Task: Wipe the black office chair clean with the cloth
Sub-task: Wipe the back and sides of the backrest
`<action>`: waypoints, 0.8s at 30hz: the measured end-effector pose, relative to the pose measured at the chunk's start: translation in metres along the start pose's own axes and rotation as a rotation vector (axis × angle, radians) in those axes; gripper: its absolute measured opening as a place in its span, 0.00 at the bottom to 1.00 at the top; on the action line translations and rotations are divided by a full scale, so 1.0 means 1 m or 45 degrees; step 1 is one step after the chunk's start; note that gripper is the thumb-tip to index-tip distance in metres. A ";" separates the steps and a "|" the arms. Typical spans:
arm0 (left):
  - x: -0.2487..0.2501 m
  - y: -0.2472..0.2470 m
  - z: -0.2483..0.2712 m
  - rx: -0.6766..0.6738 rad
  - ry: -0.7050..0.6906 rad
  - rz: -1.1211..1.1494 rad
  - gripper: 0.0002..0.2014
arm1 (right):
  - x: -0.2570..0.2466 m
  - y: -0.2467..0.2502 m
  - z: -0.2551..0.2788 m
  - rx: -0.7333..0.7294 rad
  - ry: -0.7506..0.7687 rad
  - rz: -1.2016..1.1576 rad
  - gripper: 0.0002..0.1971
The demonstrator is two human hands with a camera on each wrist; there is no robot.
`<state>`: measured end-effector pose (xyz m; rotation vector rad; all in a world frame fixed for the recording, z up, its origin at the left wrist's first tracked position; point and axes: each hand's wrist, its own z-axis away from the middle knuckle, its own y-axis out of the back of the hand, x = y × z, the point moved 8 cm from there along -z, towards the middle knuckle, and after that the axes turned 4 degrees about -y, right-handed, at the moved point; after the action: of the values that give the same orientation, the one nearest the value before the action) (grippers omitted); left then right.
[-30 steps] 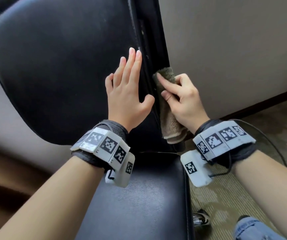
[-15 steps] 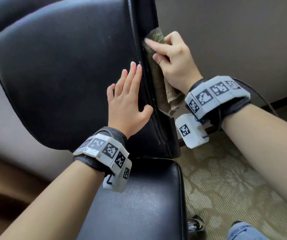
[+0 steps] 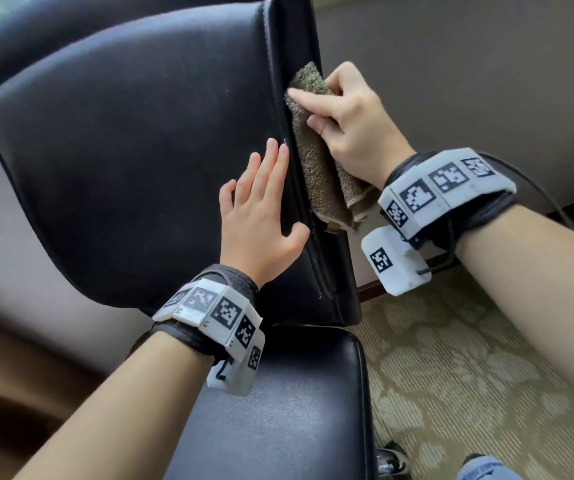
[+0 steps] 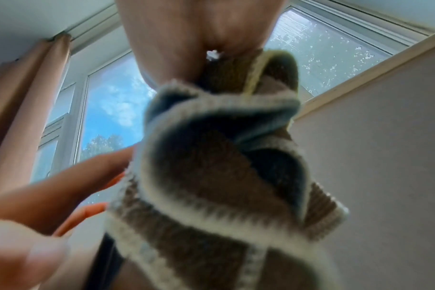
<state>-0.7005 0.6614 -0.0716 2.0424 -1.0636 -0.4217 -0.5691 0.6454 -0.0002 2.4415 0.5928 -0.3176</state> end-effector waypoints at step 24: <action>-0.001 -0.001 0.000 -0.013 -0.006 0.005 0.41 | 0.032 0.030 0.067 0.437 -0.197 0.078 0.18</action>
<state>-0.7005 0.6622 -0.0721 2.0306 -1.0664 -0.4295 -0.5320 0.5942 -0.0494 2.7215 0.4233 -0.6207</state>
